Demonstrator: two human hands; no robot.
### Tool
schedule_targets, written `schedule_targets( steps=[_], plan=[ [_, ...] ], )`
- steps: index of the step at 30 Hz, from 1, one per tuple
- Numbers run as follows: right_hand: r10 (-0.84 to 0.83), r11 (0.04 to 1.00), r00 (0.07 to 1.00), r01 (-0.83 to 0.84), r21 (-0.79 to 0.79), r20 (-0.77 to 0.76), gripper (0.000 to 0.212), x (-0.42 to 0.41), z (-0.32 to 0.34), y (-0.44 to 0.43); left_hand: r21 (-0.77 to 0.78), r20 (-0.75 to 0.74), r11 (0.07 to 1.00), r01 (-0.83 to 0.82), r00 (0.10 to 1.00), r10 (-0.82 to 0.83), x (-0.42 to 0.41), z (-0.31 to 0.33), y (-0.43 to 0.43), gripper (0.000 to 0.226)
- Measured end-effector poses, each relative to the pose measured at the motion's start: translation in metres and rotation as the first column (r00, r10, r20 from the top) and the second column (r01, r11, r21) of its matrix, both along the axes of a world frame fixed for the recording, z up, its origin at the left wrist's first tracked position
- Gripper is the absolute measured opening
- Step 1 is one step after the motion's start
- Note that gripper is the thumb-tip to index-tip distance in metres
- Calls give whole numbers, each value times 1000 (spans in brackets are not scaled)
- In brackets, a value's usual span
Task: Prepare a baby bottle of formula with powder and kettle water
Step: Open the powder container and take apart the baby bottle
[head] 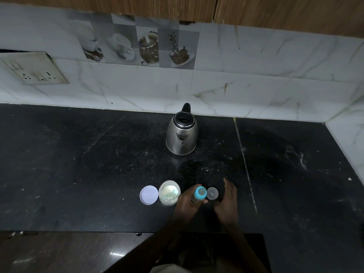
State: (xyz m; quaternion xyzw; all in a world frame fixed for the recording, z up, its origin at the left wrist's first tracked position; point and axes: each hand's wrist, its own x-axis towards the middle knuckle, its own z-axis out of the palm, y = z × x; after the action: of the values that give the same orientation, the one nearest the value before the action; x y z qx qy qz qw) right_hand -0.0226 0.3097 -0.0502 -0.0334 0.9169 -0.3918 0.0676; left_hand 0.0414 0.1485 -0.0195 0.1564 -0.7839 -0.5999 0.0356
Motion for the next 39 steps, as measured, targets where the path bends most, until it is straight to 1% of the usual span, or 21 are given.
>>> schedule_targets(
  steps=[2,3,4,5,6,7,8,10,14,17,19,22,24,26,28,29,31,32,35,37,39],
  plan=[
    [-49,998,998,47,-44,-45,83,3,23,-11,3,-15,1000,-2,1000,3,0,-3,0,51],
    [-6,999,998,4,-33,-60,74,5,34,-18,8,-23,1000,-8,1000,8,0,-4,0,40],
    [84,996,993,-82,23,-81,64,7,41,-25,8,-37,1000,-9,999,9,0,-5,1,28],
    [198,974,975,-184,136,-105,56,9,47,-31,1,-59,1000,-12,998,12,-1,-9,1,20],
    [315,920,939,-268,285,-135,52,11,49,-38,-11,-85,1000,-27,996,26,-1,-13,1,20],
    [395,856,908,-309,415,-139,51,12,50,-44,-23,-98,999,-44,994,41,-2,-16,1,23],
    [427,811,898,-326,487,-109,49,13,51,-49,-38,-95,998,-54,994,50,-3,-19,2,24],
    [423,772,905,-333,542,-47,48,13,55,-57,-83,-69,995,-55,996,50,-4,-23,3,22],
    [469,729,883,-405,552,28,44,3,59,-58,-113,-42,991,-65,997,61,-5,-27,3,23],
    [520,730,851,-486,480,71,42,-7,64,-52,-139,-33,989,-46,999,42,-5,-28,3,31],
    [568,725,821,-533,436,60,36,-12,69,-46,-108,7,994,-14,1000,14,-6,-24,4,29],
    [612,751,790,-574,326,-19,42,-18,77,-43,-123,2,992,-3,1000,4,-5,-13,3,31],
    [563,807,826,-540,238,-37,36,-24,83,-40,-67,12,998,19,1000,-18,-3,-5,2,14],
    [466,882,882,-457,119,-67,42,-31,87,-37,6,47,999,35,998,-35,-2,3,0,6],
    [277,960,960,-278,-23,-52,44,-36,94,-35,26,56,999,40,998,-42,-1,9,0,9],
    [164,982,986,-165,-95,-15,44,-39,97,-33,15,69,999,32,997,-33,-1,10,0,12],
    [-14,974,998,29,-225,68,42,-44,99,-28,-15,96,1000,8,995,-7,-1,10,1,18],
    [-71,961,995,87,-264,70,42,-46,95,-24,-17,98,1000,3,995,-2,-1,9,2,20],
    [-170,931,984,176,-321,47,45,-49,79,-8,-33,81,999,32,996,-29,0,8,2,31],
    [-212,931,976,220,-290,57,41,-51,59,5,-40,72,999,20,997,-17,1,10,2,43],
    [-246,935,964,263,-239,100,38,-49,39,19,-43,90,999,15,996,-11,1,15,4,32]
  ],
)
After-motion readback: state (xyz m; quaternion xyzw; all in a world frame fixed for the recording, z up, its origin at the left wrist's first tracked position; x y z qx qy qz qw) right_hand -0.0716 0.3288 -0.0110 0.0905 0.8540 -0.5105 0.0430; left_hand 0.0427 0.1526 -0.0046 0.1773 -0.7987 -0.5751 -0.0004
